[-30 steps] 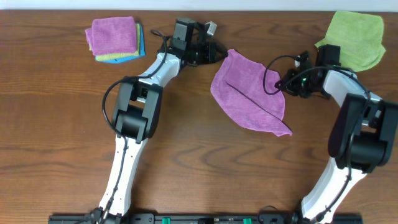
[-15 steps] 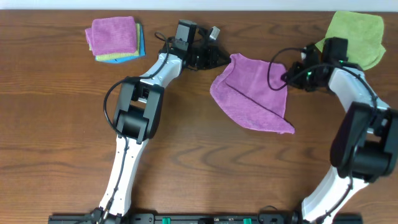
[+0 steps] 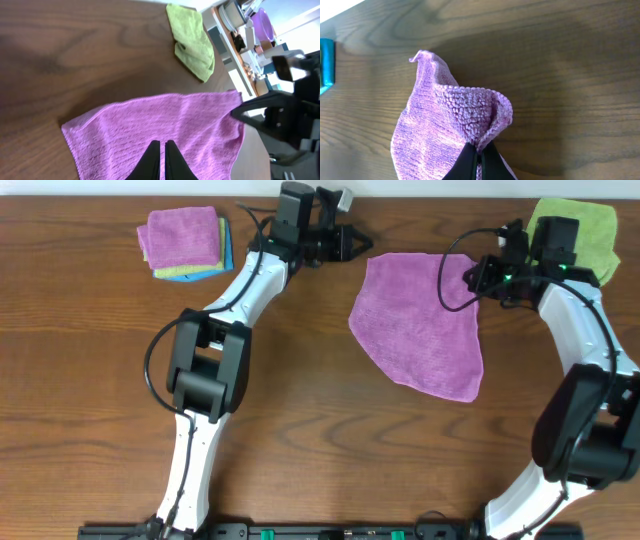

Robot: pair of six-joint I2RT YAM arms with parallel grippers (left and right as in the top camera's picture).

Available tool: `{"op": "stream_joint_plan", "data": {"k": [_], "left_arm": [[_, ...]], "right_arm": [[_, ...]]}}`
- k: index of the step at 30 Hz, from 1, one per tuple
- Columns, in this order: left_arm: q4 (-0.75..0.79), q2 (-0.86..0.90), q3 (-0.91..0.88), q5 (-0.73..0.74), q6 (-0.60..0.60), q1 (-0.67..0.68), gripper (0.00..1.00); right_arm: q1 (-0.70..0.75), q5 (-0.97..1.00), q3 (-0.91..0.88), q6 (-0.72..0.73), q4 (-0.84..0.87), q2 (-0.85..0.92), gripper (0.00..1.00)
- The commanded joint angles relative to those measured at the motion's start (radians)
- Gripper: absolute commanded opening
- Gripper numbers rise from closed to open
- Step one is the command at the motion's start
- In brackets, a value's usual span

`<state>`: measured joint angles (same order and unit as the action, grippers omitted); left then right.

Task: Fold the cloth
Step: 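Drag the cloth corner up and right with the right gripper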

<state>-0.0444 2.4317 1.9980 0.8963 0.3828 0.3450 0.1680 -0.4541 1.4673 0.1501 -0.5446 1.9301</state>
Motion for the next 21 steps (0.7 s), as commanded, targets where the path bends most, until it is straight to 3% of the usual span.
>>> {"op": "stream_joint_plan", "data": {"k": [1, 14, 17, 21], "left_arm": [[-0.021, -0.012, 0.01, -0.038, -0.049, 0.002, 0.06], [-0.073, -0.012, 0.01, -0.042, -0.073, 0.003, 0.06], [-0.086, -0.012, 0.01, -0.042, -0.083, 0.007, 0.06], [-0.134, -0.012, 0.01, -0.043, -0.132, 0.022, 0.06]], "right_arm": [[-0.024, 0.068, 0.024, 0.014, 0.003, -0.023, 0.01], [-0.039, 0.323, 0.024, 0.085, 0.098, -0.023, 0.02], [-0.039, 0.29, 0.024, 0.089, 0.159, -0.023, 0.02], [-0.039, 0.104, 0.024, 0.068, 0.248, -0.023, 0.02]]}}
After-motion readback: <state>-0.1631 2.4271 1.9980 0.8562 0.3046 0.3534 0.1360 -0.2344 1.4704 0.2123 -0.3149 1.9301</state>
